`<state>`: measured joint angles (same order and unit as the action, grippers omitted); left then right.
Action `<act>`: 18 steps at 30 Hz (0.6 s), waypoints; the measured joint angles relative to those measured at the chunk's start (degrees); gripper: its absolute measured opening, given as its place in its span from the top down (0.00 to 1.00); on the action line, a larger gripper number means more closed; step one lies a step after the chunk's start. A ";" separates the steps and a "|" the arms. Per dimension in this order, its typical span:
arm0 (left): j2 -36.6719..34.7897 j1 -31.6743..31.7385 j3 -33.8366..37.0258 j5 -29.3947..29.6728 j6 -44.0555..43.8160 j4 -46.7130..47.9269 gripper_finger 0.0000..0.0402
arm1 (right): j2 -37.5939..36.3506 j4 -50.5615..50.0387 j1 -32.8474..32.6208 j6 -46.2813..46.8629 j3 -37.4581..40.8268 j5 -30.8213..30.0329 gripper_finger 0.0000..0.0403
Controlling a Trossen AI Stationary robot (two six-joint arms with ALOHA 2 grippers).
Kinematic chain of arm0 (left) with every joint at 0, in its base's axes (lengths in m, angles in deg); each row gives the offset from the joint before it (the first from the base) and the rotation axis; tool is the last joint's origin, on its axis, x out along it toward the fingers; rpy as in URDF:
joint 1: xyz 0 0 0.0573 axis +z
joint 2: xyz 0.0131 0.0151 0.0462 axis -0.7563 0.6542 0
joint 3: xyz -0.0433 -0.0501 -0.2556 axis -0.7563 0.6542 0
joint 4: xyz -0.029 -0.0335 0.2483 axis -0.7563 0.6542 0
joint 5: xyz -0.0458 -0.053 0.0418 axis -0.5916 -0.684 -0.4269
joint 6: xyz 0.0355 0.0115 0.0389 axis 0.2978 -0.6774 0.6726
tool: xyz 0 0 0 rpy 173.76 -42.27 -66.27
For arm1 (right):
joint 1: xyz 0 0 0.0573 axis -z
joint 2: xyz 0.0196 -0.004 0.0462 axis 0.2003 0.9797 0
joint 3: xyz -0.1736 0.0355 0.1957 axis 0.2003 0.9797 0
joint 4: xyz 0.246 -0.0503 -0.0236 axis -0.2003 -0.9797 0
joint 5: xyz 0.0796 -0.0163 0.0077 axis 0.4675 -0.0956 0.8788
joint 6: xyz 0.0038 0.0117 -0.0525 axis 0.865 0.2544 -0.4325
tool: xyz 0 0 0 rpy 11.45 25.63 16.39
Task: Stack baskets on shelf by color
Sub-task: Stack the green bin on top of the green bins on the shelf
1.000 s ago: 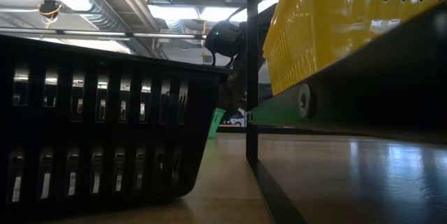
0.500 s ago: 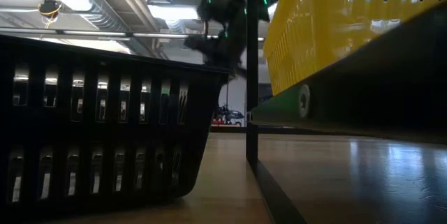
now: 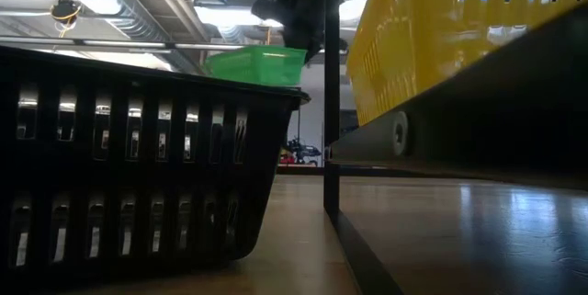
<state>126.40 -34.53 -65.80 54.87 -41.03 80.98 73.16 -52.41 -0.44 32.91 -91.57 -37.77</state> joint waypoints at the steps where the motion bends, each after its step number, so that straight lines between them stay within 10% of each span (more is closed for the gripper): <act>1: -0.52 0.00 0.00 0.00 0.34 0.00 0.86 | 0.00 -1.54 -0.15 0.07 -0.77 -1.27 1.00; 11: -2.97 0.00 0.00 0.00 0.70 0.00 0.86 | 0.00 -28.03 -2.81 10.22 -11.86 -14.42 1.00; 18: -2.77 -0.01 0.00 -0.07 0.74 0.01 0.86 | -4.15 -28.40 -5.65 12.58 -13.30 -17.65 1.00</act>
<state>123.63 -34.54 -65.80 54.81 -40.30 80.99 69.00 -80.81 -6.09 45.49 -104.86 -55.42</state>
